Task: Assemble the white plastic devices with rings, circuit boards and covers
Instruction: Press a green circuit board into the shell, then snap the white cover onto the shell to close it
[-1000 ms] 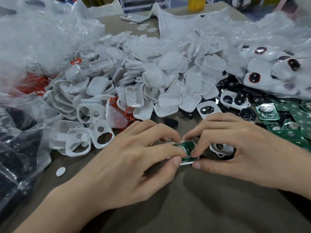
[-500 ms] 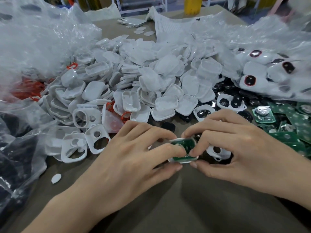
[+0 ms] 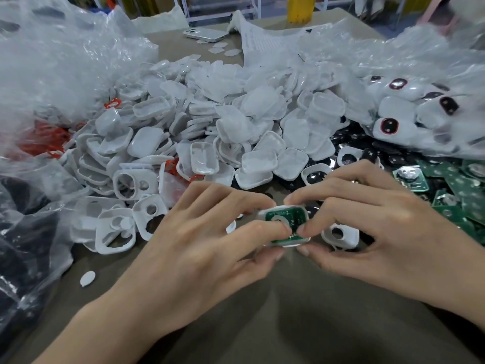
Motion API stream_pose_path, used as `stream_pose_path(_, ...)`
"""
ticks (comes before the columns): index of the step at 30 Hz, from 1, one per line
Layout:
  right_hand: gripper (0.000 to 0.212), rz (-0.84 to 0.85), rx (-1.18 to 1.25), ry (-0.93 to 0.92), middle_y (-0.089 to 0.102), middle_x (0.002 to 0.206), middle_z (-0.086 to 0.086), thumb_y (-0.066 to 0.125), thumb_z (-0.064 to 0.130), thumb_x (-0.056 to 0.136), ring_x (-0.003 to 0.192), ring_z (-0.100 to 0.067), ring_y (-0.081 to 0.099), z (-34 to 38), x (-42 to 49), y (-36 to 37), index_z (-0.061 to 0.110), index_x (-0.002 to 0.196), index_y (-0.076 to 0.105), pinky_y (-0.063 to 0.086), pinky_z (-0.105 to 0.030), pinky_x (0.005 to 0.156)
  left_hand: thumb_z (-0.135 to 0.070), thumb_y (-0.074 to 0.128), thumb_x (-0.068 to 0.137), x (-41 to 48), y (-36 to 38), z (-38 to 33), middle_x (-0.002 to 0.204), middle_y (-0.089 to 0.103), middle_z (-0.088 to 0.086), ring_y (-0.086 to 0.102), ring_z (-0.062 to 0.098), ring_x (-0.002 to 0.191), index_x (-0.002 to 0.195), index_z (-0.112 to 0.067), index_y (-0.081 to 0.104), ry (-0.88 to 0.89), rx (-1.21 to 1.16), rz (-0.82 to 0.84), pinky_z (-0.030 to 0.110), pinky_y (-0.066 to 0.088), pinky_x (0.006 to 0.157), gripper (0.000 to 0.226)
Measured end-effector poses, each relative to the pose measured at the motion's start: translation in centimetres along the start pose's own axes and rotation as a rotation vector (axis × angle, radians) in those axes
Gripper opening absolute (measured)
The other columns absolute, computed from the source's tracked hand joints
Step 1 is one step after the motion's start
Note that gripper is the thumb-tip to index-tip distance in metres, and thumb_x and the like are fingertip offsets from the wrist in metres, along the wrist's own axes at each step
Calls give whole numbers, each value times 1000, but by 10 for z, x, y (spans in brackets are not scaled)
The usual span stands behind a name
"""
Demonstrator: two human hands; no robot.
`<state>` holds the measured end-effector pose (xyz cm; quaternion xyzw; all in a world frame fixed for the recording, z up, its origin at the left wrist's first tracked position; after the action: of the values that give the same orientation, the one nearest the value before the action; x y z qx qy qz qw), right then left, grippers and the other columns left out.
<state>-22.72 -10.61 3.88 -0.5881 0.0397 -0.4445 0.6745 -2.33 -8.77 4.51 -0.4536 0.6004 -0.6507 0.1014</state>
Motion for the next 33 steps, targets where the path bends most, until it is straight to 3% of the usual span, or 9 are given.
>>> stream_pose_path(6,13,148,-36,34,63,117,25,63,48,88,112,-10,51,-3,-3,4,36,92,69,45,-36,97,-36,69,95,-4,12,8,114,69,-7,64,15,98,105,-25,76,14,-72,96,33,46,90,17)
stream_pose_path(9,25,107,-29,76,64,118,25,53,53,95,118,-10,51,-6,-4,0,39,103,72,43,-36,101,-40,65,95,-3,13,10,112,68,-11,62,12,100,106,-28,75,-23,-102,136,32,45,90,19)
stream_pose_path(13,25,-93,-108,217,67,112,17,51,36,100,110,-15,57,-19,-2,-9,28,111,72,43,-38,101,-42,61,94,-3,13,12,113,66,-14,60,9,104,107,-29,73,-70,-127,173,26,42,94,22)
stream_pose_path(15,22,-163,-146,296,63,107,20,52,29,99,107,-17,56,-25,-4,-11,27,112,70,39,-32,100,-43,60,95,-4,14,12,114,65,-14,59,9,105,108,-30,72,-75,-125,183,23,40,96,22)
stream_pose_path(19,24,-166,-182,357,62,107,18,49,25,98,105,-18,56,-28,-6,-9,25,115,67,40,-35,97,-45,57,97,-6,15,12,119,63,-13,58,11,107,111,-32,71,-61,-110,176,26,40,96,24)
stream_pose_path(22,25,-170,-206,375,68,110,9,50,23,98,104,-23,60,-28,-6,-7,23,116,67,45,-45,96,-47,50,102,-7,12,15,125,61,-10,56,13,110,116,-32,69,-64,-103,125,30,40,96,29)
stream_pose_path(26,28,-134,-227,482,67,117,3,50,29,99,108,-28,59,-29,-6,-3,21,120,66,45,-47,98,-36,48,103,-6,5,29,118,66,-10,58,13,108,116,-23,71,-162,-51,-53,32,42,96,29)
stream_pose_path(30,43,21,-248,577,54,132,7,43,47,96,120,-20,47,-24,-3,8,28,130,60,37,-41,107,-30,51,100,-8,2,42,114,67,-9,56,16,105,113,-21,72,-273,7,-147,32,41,97,26)
stream_pose_path(33,38,4,-257,596,52,130,9,44,48,95,118,-18,47,-25,-3,10,32,124,63,38,-39,105,-26,53,98,-9,1,49,112,66,-8,54,18,109,112,-20,72,-367,15,-190,33,38,99,25)
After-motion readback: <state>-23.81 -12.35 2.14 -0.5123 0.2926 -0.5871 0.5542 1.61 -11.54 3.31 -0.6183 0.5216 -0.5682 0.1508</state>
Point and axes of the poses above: each hand's wrist, its own x-axis towards the middle knuckle, its own y-axis out of the palm, z = x × y, the point moved 3 cm from there along x, towards the middle knuckle
